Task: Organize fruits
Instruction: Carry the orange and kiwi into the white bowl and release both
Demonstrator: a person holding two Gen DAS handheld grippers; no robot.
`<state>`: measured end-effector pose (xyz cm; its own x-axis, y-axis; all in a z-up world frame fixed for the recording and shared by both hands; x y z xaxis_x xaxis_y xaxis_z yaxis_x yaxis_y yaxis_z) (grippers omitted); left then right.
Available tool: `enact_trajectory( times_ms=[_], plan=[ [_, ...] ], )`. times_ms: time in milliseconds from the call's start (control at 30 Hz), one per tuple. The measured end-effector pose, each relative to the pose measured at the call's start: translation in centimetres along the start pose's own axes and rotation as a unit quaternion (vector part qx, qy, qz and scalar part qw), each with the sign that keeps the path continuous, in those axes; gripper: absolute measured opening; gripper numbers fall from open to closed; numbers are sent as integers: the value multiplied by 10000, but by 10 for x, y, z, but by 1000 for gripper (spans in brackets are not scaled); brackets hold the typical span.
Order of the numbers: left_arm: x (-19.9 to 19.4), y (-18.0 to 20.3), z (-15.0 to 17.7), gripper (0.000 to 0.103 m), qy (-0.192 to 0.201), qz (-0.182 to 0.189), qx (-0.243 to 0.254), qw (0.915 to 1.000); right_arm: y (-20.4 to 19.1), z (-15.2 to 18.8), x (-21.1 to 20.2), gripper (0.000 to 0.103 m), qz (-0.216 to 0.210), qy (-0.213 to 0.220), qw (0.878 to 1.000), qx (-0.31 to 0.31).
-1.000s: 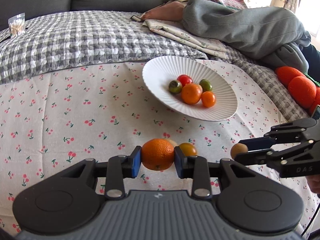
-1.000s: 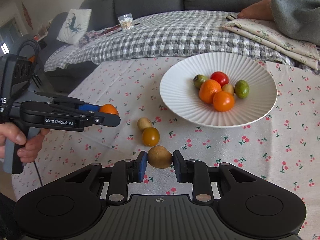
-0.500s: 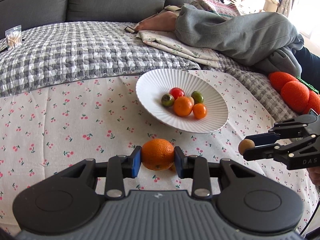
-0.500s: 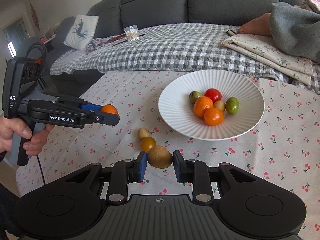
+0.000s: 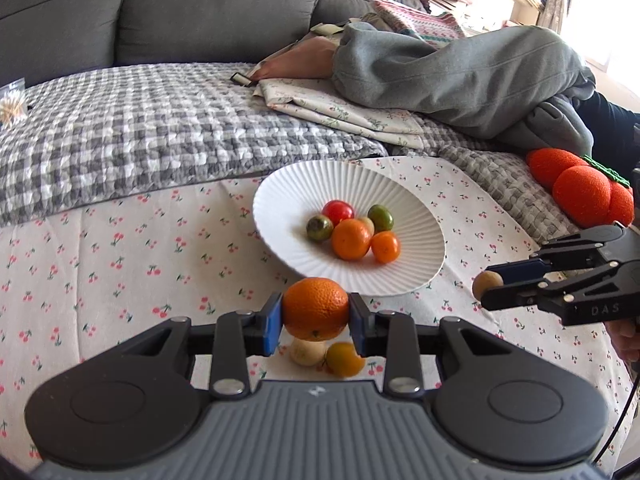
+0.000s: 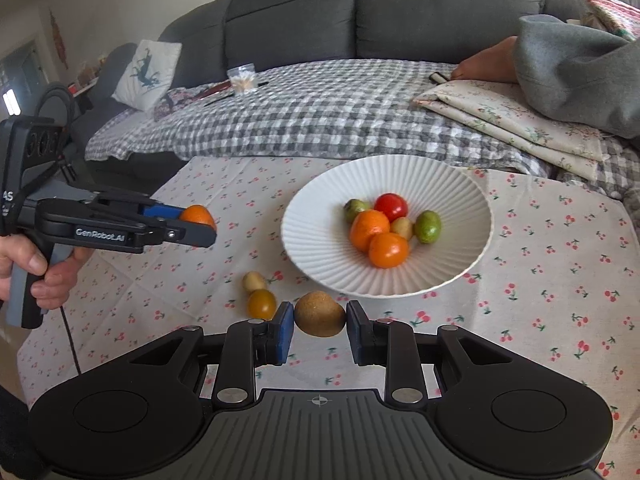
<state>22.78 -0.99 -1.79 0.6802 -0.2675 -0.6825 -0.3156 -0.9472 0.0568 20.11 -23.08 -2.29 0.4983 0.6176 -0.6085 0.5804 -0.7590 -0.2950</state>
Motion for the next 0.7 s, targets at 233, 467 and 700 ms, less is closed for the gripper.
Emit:
enact_trajectory(
  times_ms=[233,467,700],
  plan=[
    [17,16,-14,32,61,88,143,9998,22,-6,-1,27,221,156,9995,148],
    [40,41,-23,32,77,62,474,9988,40,-18,2,27,451,326,9981,246],
    [70,59,-25,33,16,-85,772,9970,57,-30,20,27,783,339,9959,309]
  ],
)
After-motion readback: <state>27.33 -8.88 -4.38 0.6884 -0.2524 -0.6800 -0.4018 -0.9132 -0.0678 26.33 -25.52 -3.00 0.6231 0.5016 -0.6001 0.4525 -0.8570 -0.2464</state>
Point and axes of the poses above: each gripper's, at about its wrist camera, not at the fingertips, and x roughly the way its jaws point, y to its right, z to its underside, the point moved 5 cm from there along x, roughly the way its jaws point, and after that the axes turned 10 degrees about -z, right-handed, at the moved point
